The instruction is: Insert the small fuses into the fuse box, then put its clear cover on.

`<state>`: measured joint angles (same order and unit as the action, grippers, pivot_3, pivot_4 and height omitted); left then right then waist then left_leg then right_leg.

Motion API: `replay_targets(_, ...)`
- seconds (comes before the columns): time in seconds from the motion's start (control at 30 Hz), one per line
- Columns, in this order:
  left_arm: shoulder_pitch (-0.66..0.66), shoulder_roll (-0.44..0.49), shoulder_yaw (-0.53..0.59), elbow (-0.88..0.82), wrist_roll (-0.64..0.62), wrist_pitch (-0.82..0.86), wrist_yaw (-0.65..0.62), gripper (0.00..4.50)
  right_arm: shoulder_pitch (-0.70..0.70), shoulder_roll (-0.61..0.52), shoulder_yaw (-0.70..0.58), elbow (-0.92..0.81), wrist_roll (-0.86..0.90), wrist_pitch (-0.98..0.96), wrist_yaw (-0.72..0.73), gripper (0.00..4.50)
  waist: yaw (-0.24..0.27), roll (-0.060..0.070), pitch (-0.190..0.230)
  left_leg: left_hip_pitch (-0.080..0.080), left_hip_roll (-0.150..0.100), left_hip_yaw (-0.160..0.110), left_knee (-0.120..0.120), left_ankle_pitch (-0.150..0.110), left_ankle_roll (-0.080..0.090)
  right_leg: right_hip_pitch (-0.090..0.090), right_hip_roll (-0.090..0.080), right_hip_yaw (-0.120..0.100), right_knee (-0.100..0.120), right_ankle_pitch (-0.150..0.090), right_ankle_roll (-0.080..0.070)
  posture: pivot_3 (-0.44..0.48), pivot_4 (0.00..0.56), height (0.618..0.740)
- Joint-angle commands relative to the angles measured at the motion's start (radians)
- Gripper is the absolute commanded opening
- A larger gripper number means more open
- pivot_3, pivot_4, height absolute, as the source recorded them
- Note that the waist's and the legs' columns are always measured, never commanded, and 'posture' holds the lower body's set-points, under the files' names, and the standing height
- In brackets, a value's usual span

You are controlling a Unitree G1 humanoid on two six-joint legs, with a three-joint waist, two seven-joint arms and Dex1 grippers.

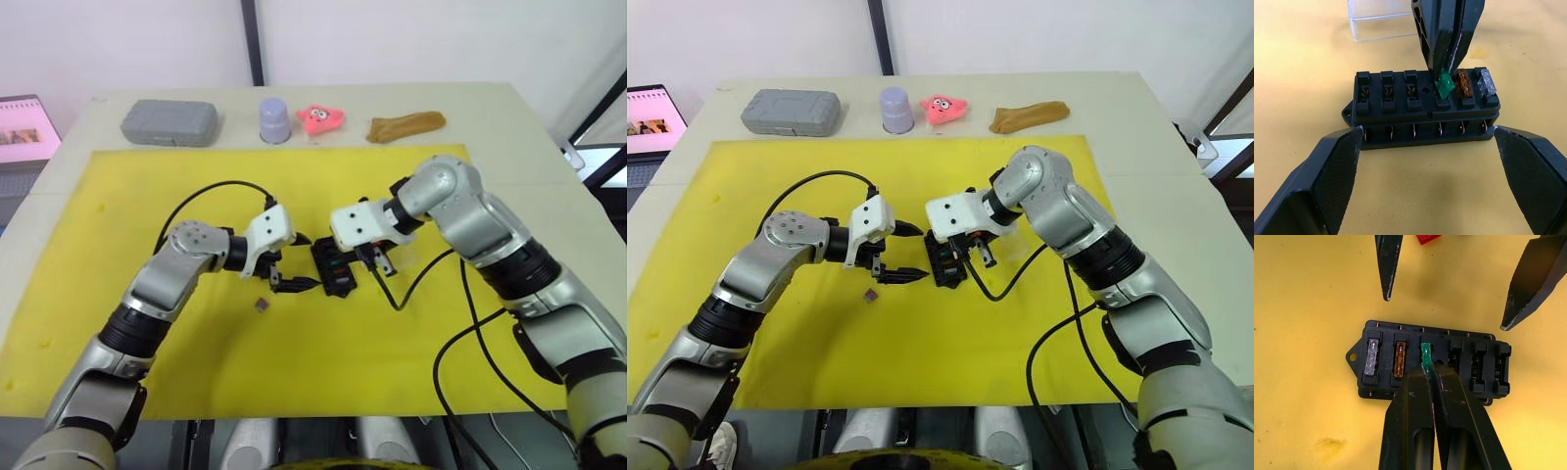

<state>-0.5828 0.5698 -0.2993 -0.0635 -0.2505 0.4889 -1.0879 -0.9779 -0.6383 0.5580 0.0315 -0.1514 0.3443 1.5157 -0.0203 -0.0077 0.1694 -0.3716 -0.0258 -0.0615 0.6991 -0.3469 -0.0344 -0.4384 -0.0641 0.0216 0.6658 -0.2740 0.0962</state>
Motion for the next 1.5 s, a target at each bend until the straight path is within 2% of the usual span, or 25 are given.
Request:
replay_targets(0.03,-0.008,0.002,0.024,-0.03,-0.007,-0.02,-0.004,4.46,0.014,0.015,0.037,-0.013,-0.017,0.008,0.012,0.0,0.0,0.0,0.0,0.0,0.0,0.0,0.0,0.0,0.0,0.0,0.0,0.0,0.0,0.0,0.0,0.0,0.15,0.74)
replay_targets(0.3,-0.007,0.003,0.025,-0.033,-0.008,-0.018,-0.003,4.46,0.007,0.038,0.036,-0.045,-0.002,0.114,0.024,0.0,-0.001,0.0,0.0,0.0,0.0,0.0,0.0,0.0,0.0,0.0,0.0,0.0,0.0,0.0,0.0,0.0,0.15,0.74)
replay_targets(0.8,-0.002,0.004,0.025,-0.038,-0.008,-0.014,0.001,4.46,0.006,0.045,0.041,-0.047,-0.041,0.192,-0.007,0.0,-0.001,0.0,0.0,0.0,0.0,0.0,0.0,0.0,0.0,0.0,0.0,0.0,0.0,0.0,0.0,0.0,0.15,0.74)
replay_targets(1.3,-0.016,0.003,0.021,-0.019,-0.001,-0.022,-0.007,4.46,0.019,0.036,0.023,-0.059,-0.036,0.179,-0.034,0.0,-0.001,0.0,0.0,0.0,0.0,0.0,0.0,0.0,0.0,0.0,0.0,0.0,0.0,0.0,0.0,0.0,0.15,0.74)
replay_targets(1.4,-0.017,0.003,0.021,-0.018,-0.001,-0.023,-0.008,4.5,0.017,0.036,0.02,-0.059,-0.038,0.176,-0.04,0.94,0.001,0.0,0.0,0.0,0.0,0.0,0.0,0.0,0.0,0.0,0.0,0.0,0.0,0.0,0.0,0.0,0.15,0.74)
replay_targets(1.5,-0.016,0.005,0.022,-0.018,-0.001,-0.023,-0.008,4.5,0.005,0.037,0.011,-0.055,-0.03,0.181,-0.05,0.94,0.002,0.0,0.0,-0.002,0.0,0.0,0.0,0.0,0.0,-0.002,0.0,0.0,0.0,0.0,0.0,0.0,0.15,0.74)
